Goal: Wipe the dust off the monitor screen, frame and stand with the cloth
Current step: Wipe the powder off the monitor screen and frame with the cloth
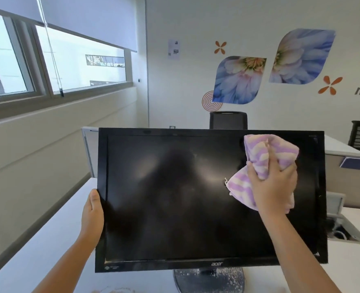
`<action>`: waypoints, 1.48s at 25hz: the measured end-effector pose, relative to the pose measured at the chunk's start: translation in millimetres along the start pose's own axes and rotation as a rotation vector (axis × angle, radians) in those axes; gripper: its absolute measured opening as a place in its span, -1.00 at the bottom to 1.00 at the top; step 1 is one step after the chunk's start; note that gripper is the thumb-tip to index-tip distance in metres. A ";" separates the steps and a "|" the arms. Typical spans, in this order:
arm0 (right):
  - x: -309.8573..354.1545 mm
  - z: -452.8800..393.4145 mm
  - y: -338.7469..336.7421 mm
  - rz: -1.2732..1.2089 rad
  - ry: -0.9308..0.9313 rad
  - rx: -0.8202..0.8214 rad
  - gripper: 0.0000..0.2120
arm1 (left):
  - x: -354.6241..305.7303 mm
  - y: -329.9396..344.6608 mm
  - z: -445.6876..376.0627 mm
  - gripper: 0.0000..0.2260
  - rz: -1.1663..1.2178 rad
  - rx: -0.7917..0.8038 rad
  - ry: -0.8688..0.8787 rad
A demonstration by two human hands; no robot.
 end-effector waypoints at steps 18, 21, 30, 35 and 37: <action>-2.7 79.5 22.6 0.030 -0.169 0.042 -0.62 | -6.5 1.4 5.0 -0.64 -0.133 -0.156 0.160; -111.7 78.8 -6.4 -0.008 0.177 -0.023 -0.41 | -2.5 -1.0 4.2 -0.63 -0.159 -0.201 0.171; -21.2 177.1 39.5 -0.012 0.112 0.164 -0.33 | -5.9 -0.7 8.3 -0.60 -0.243 -0.248 0.194; 91.3 208.0 55.2 -0.013 -0.301 0.245 -0.54 | -5.6 -0.7 6.5 -0.46 -0.213 -0.201 0.162; 130.7 227.5 59.9 -0.036 -0.453 0.308 -0.59 | -10.1 -1.6 7.8 -0.46 -0.198 -0.181 0.194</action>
Point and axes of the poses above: each hand's wrist, its own z-axis away from the middle knuckle, its own y-axis out of the palm, x = y × z, the point moved 4 cm from there along -z, towards the middle knuckle, and after that the axes turned 7 degrees about x, right-handed, at the moved point
